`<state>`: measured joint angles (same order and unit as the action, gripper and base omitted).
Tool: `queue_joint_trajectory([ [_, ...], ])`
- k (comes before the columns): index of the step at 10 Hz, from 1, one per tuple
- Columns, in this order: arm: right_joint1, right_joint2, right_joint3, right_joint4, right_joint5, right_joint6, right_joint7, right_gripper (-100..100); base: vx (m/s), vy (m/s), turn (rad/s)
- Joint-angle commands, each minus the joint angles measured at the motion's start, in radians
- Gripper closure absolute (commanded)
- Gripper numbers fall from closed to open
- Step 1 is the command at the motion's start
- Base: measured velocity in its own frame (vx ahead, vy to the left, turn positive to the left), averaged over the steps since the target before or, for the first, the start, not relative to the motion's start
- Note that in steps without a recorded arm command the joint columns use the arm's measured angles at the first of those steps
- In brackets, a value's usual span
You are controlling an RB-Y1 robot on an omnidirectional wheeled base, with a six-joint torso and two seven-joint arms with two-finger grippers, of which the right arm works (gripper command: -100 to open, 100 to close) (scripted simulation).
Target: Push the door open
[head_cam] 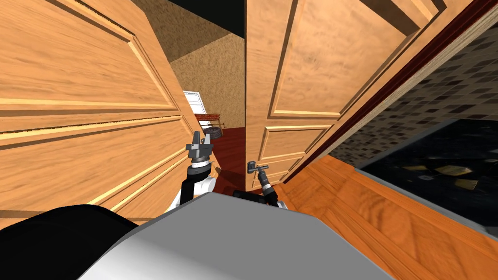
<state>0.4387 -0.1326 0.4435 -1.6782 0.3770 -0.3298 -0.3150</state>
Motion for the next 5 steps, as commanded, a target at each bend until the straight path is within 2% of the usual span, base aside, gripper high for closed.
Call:
queue_joint_trajectory([
  [1,-0.010,0.004,-0.028,0.000,-0.008,0.001,0.006,100,0.136,0.139,-0.073],
  [3,-0.024,0.013,-0.056,0.012,-0.019,0.006,0.014,100,0.160,0.139,-0.088],
  [5,-0.035,0.020,-0.076,0.020,-0.026,0.010,0.020,100,0.098,0.130,-0.068],
])
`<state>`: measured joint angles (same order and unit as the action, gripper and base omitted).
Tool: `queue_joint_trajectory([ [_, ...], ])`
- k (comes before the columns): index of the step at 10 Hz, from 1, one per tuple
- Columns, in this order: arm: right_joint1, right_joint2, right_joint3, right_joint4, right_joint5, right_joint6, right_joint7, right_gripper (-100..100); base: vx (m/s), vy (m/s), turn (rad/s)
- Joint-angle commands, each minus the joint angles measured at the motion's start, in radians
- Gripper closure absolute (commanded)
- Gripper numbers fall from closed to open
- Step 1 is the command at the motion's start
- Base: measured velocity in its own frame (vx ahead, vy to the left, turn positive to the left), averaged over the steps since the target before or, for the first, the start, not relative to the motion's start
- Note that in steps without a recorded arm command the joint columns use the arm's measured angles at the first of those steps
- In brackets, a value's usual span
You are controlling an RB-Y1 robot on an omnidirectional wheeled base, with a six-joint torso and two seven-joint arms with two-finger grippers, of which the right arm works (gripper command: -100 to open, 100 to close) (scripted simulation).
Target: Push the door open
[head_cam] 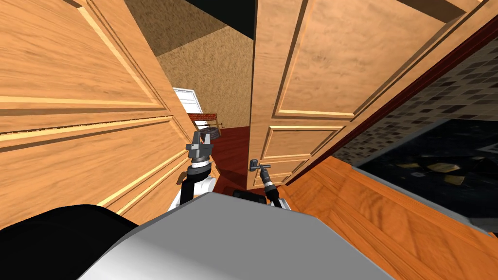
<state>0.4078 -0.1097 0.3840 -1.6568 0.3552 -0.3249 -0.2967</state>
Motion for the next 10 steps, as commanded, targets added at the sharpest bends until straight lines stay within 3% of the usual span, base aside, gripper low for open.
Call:
queue_joint_trajectory([
  [1,-0.015,0.004,-0.038,0.007,-0.012,0.009,0.008,100,0.103,0.133,-0.095],
  [10,-0.070,0.048,-0.144,0.049,-0.052,0.028,0.037,100,0.095,0.119,-0.077],
])
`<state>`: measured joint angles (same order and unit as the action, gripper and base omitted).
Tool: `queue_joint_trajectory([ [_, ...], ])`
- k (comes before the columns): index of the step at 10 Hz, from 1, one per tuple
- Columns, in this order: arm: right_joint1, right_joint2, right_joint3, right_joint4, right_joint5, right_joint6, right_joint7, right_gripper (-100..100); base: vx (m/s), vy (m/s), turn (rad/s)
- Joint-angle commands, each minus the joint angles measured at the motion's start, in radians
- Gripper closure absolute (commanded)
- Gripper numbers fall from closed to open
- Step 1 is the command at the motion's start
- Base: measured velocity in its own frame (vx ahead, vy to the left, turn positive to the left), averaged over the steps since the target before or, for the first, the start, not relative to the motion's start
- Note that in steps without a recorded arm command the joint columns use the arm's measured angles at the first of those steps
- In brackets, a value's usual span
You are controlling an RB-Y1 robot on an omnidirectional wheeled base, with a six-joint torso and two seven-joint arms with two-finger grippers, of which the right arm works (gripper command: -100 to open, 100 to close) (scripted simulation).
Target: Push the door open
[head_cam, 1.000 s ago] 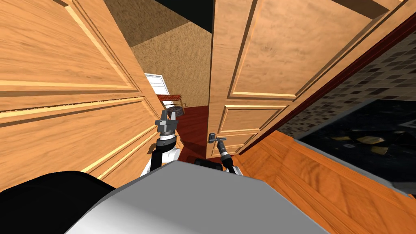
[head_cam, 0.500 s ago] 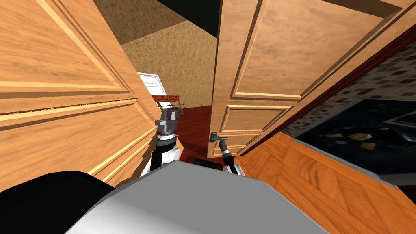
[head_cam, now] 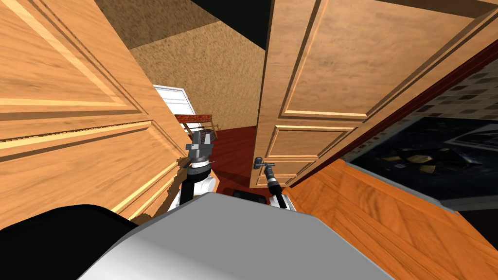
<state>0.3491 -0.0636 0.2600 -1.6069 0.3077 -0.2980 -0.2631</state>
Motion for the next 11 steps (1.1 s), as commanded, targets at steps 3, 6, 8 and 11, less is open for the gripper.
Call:
queue_joint_trajectory([
  [3,-0.031,0.022,-0.058,0.015,-0.018,0.008,0.014,100,0.122,0.145,-0.097],
  [6,-0.053,0.049,-0.101,0.032,-0.034,0.016,0.026,100,0.127,0.152,-0.091],
  [8,-0.063,0.062,-0.119,0.039,-0.041,0.019,0.031,100,0.113,0.143,-0.079],
  [11,-0.065,0.037,-0.154,0.045,-0.046,0.016,0.036,100,0.125,0.050,-0.066],
])
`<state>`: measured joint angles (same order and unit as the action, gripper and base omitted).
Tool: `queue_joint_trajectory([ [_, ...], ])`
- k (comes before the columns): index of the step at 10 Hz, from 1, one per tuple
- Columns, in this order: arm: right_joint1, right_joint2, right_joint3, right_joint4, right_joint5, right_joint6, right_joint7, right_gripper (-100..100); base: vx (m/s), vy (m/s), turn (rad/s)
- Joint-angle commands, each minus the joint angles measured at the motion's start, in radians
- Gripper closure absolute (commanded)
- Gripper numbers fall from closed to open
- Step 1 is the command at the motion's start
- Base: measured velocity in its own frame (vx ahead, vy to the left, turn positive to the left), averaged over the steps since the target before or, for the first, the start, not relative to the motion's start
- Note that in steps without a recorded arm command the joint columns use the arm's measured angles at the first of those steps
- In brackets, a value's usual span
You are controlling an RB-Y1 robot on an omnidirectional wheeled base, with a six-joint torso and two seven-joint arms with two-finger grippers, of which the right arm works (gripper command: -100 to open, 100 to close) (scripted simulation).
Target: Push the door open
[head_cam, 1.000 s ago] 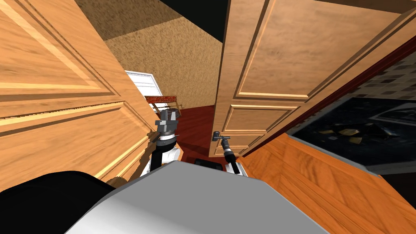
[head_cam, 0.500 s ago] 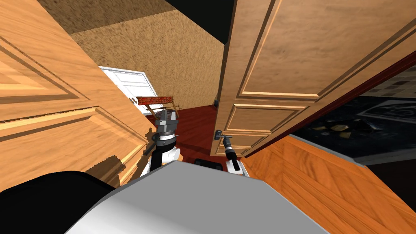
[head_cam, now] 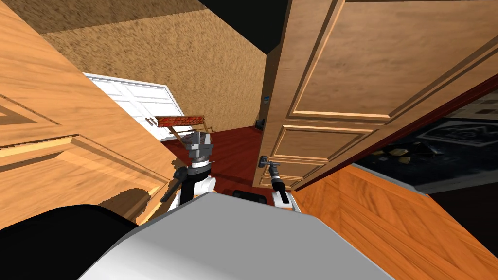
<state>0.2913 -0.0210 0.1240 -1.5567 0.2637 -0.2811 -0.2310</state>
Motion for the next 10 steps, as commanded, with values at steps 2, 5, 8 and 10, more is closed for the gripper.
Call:
queue_joint_trajectory([
  [2,-0.007,-0.005,-0.040,-0.006,-0.005,0.000,0.009,100,0.179,0.091,-0.068],
  [5,-0.008,0.008,-0.069,-0.006,-0.008,0.002,0.015,100,0.199,0.070,-0.066],
  [8,-0.008,0.032,-0.094,-0.007,-0.012,0.003,0.021,100,0.154,0.093,-0.065],
  [10,-0.009,0.059,-0.111,-0.008,-0.014,0.004,0.025,100,0.150,0.139,-0.113],
])
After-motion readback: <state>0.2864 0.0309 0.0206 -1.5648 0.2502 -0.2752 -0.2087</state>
